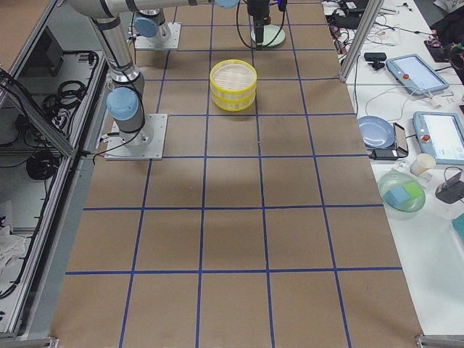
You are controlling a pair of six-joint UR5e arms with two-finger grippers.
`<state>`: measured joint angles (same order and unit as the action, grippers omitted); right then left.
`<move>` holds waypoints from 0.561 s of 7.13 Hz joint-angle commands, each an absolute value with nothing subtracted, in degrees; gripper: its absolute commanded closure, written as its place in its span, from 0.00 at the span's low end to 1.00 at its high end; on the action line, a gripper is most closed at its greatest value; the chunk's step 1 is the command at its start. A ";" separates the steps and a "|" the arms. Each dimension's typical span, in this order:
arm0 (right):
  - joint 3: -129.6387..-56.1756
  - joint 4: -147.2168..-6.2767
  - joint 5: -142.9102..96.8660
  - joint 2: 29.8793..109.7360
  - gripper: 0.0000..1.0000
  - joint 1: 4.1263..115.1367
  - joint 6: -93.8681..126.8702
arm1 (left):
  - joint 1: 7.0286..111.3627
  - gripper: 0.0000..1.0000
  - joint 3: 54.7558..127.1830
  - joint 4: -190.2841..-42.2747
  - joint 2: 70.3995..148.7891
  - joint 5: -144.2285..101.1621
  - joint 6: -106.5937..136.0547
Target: Stack buns with steamer
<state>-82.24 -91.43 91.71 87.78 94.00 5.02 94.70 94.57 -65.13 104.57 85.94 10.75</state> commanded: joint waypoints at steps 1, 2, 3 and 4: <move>-81.74 -91.49 91.32 88.33 0.00 93.96 6.15 | 106.03 1.00 95.01 -65.30 103.27 82.79 25.69; -81.74 -91.58 91.32 88.24 0.00 93.87 6.15 | 111.13 1.00 95.36 -65.30 103.36 81.05 31.84; -81.74 -91.41 91.58 88.24 0.00 93.69 6.15 | 115.27 1.00 95.71 -65.13 104.40 76.25 33.64; -81.91 -90.88 91.58 88.33 0.00 93.69 6.15 | 117.40 1.00 96.58 -65.30 105.37 75.07 36.62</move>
